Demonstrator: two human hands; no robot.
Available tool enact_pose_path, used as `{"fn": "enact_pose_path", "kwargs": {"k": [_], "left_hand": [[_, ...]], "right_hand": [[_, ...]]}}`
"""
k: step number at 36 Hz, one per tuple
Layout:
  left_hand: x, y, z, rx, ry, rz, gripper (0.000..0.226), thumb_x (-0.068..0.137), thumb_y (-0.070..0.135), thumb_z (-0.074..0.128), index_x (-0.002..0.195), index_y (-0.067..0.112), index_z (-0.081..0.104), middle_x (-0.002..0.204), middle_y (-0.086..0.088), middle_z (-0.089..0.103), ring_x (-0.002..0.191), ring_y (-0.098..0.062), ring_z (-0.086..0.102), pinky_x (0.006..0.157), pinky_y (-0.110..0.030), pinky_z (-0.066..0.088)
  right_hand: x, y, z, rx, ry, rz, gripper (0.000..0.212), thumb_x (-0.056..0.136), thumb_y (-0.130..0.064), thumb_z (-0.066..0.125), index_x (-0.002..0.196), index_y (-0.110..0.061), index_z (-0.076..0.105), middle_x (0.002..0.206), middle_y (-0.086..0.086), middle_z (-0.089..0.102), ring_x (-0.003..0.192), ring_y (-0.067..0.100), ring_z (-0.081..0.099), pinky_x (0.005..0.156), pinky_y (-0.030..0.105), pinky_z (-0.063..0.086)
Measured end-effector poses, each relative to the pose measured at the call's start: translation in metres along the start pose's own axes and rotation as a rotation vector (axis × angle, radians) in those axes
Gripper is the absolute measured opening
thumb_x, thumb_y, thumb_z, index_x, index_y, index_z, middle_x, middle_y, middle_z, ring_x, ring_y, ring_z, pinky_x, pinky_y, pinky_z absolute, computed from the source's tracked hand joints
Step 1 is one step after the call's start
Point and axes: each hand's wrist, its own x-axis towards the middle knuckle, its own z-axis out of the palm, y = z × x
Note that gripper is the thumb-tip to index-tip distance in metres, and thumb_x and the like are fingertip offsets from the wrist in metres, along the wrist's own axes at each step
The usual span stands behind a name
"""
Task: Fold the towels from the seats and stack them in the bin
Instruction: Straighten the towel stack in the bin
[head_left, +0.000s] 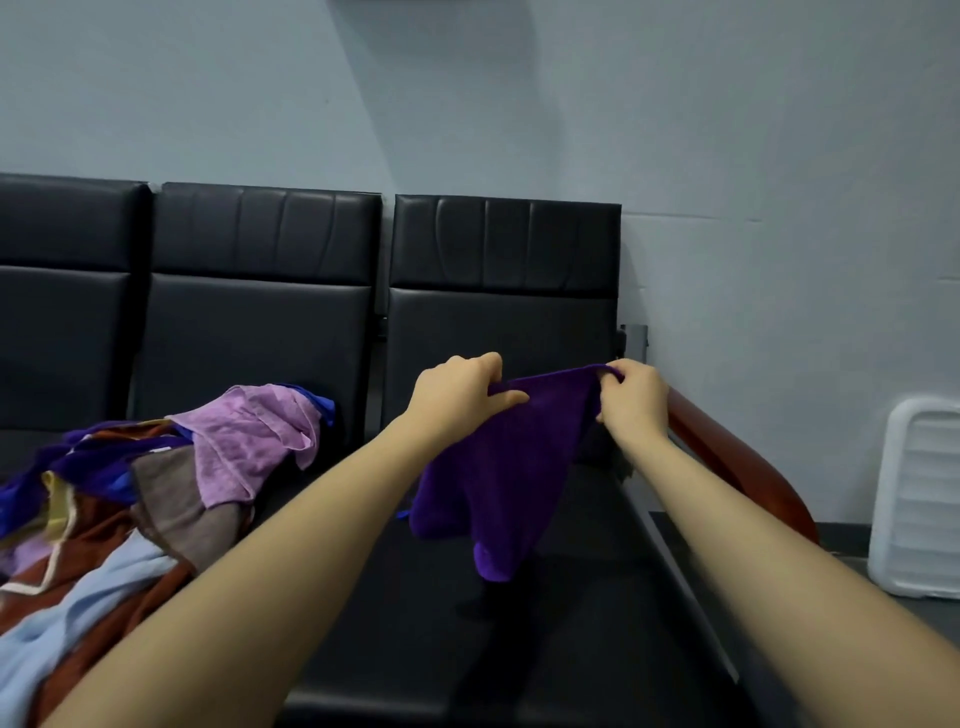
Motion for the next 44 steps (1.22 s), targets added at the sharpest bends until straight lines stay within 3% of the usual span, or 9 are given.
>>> {"fn": "enact_pose_path", "kwargs": {"k": [4, 7, 10, 17, 22, 25, 31, 37, 44], "left_hand": [[-0.004, -0.004, -0.003, 0.099, -0.128, 0.045, 0.045, 0.085, 0.061, 0.054, 0.09, 0.016, 0.054, 0.079, 0.005, 0.054, 0.078, -0.018, 0.056, 0.063, -0.029, 0.038], [-0.008, -0.009, -0.002, 0.169, -0.186, 0.076, 0.035, 0.088, 0.052, 0.058, 0.097, 0.018, 0.057, 0.09, 0.001, 0.059, 0.09, -0.021, 0.057, 0.067, -0.029, 0.037], [-0.011, -0.019, 0.0, 0.217, -0.212, 0.06, 0.024, 0.092, 0.033, 0.056, 0.11, 0.018, 0.057, 0.11, -0.001, 0.061, 0.1, -0.024, 0.058, 0.07, -0.03, 0.039], [-0.02, -0.023, -0.002, 0.357, -0.039, -0.112, 0.019, 0.094, 0.006, 0.042, 0.113, 0.008, 0.046, 0.114, -0.009, 0.051, 0.089, -0.032, 0.061, 0.06, -0.035, 0.033], [-0.02, -0.022, -0.008, 0.319, 0.014, -0.299, 0.019, 0.094, 0.001, 0.039, 0.112, 0.005, 0.044, 0.114, -0.015, 0.058, 0.098, -0.035, 0.06, 0.067, -0.037, 0.036], [-0.018, -0.026, -0.015, 0.231, 0.073, -0.367, 0.016, 0.093, 0.002, 0.037, 0.105, 0.005, 0.048, 0.108, -0.016, 0.062, 0.095, -0.037, 0.06, 0.067, -0.037, 0.038], [-0.006, -0.024, -0.036, -0.04, 0.267, -0.436, 0.022, 0.099, 0.02, 0.037, 0.105, 0.005, 0.053, 0.106, -0.017, 0.061, 0.095, -0.038, 0.058, 0.072, -0.039, 0.04], [0.002, -0.014, -0.05, -0.269, 0.424, -0.474, 0.025, 0.096, 0.028, 0.047, 0.107, 0.009, 0.059, 0.104, -0.011, 0.065, 0.095, -0.031, 0.06, 0.073, -0.035, 0.039], [0.01, -0.013, -0.044, -0.305, 0.432, -0.508, 0.023, 0.096, 0.014, 0.044, 0.11, 0.008, 0.061, 0.114, -0.01, 0.06, 0.101, -0.029, 0.057, 0.072, -0.036, 0.039]], "right_hand": [[-0.004, 0.003, -0.005, 0.048, 0.033, 0.059, 0.024, 0.097, -0.004, 0.041, 0.091, -0.009, 0.064, 0.076, 0.012, 0.063, 0.038, 0.006, 0.056, 0.037, 0.009, 0.038], [-0.002, 0.01, -0.006, 0.096, 0.07, 0.141, 0.028, 0.097, -0.001, 0.037, 0.088, -0.008, 0.062, 0.083, 0.016, 0.065, 0.056, 0.02, 0.064, 0.047, 0.023, 0.05], [0.003, 0.022, -0.007, 0.103, 0.102, 0.222, 0.032, 0.09, 0.003, 0.036, 0.09, -0.008, 0.066, 0.093, 0.021, 0.066, 0.084, 0.037, 0.065, 0.075, 0.047, 0.057], [0.004, 0.036, -0.006, 0.074, 0.107, 0.318, 0.035, 0.087, 0.005, 0.037, 0.106, -0.006, 0.065, 0.102, 0.019, 0.065, 0.096, 0.036, 0.063, 0.083, 0.049, 0.055], [0.0, 0.026, -0.012, 0.106, 0.129, 0.29, 0.033, 0.088, 0.006, 0.038, 0.104, -0.008, 0.063, 0.104, 0.019, 0.065, 0.089, 0.034, 0.065, 0.078, 0.045, 0.057], [-0.004, 0.015, -0.021, 0.173, 0.211, 0.266, 0.018, 0.094, 0.002, 0.039, 0.097, -0.009, 0.052, 0.098, 0.017, 0.062, 0.075, 0.031, 0.067, 0.06, 0.034, 0.056], [0.003, -0.005, -0.033, 0.278, 0.362, 0.189, 0.015, 0.096, -0.003, 0.039, 0.092, -0.016, 0.045, 0.1, 0.012, 0.06, 0.089, 0.032, 0.064, 0.081, 0.048, 0.054], [0.01, -0.025, -0.047, 0.297, 0.451, 0.106, 0.019, 0.095, 0.0, 0.04, 0.109, -0.001, 0.054, 0.123, 0.014, 0.048, 0.101, 0.026, 0.053, 0.082, 0.024, 0.038], [0.019, -0.019, -0.048, 0.293, 0.402, 0.138, 0.02, 0.097, -0.009, 0.038, 0.096, -0.015, 0.057, 0.109, 0.013, 0.06, 0.092, 0.033, 0.064, 0.085, 0.045, 0.053]]}}
